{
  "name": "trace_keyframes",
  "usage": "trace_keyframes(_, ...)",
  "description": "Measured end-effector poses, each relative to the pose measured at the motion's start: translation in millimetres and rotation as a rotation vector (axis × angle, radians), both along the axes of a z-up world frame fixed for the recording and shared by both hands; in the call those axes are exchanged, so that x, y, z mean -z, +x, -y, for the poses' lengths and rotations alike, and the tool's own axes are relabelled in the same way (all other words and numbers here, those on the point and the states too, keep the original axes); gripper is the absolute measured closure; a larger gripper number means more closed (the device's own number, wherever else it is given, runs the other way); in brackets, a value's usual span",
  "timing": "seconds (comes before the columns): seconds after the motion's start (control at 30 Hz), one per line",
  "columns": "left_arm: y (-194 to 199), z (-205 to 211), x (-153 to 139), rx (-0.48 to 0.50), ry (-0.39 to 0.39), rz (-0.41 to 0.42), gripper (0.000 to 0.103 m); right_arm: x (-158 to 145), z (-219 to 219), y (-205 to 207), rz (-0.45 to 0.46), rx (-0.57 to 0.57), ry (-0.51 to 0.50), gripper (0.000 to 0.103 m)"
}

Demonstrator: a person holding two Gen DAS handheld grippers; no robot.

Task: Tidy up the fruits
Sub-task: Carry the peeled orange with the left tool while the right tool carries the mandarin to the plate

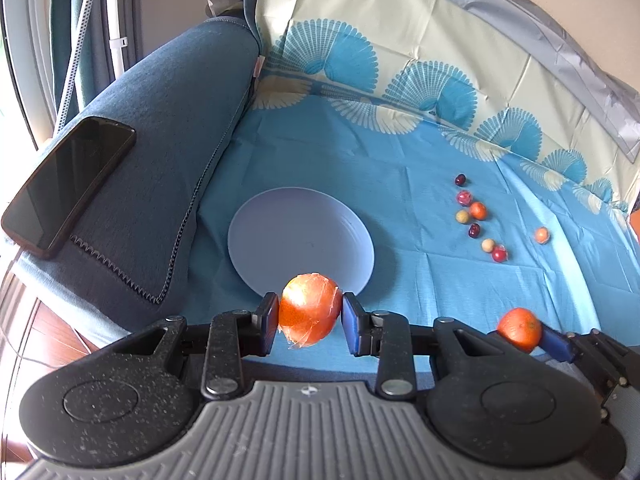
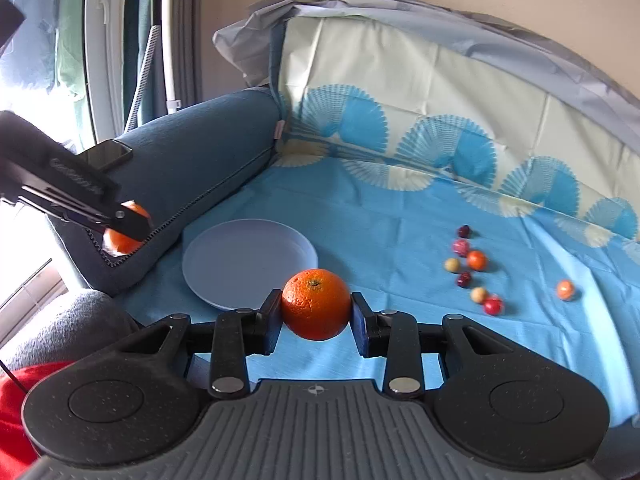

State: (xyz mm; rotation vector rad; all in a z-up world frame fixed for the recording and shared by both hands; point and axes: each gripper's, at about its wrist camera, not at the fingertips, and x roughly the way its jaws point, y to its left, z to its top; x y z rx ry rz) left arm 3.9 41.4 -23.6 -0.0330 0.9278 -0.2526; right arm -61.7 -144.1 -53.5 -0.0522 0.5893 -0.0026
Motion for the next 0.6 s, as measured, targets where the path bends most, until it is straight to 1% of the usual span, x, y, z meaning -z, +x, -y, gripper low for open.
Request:
trace_keyframes(0.2, 30, 4, 10, 0.013, 0.016, -0.006, 0.065, 9, -8, 35, -0.019, -0.037, -0.006, 0.066)
trace_keyframes(0.3, 50, 7, 19, 0.017, 0.035, -0.009, 0.066, 14, -10, 57, -0.038, -0.044, 0.008, 0.066)
trace_keyframes(0.43, 80, 8, 39, 0.018, 0.039, -0.049, 0.066, 27, -16, 91, -0.068, -0.064, -0.003, 0.066)
trace_keyframes(0.6, 118, 12, 70, 0.036, 0.052, -0.108, 0.066, 47, -24, 132, -0.120, -0.078, 0.006, 0.066)
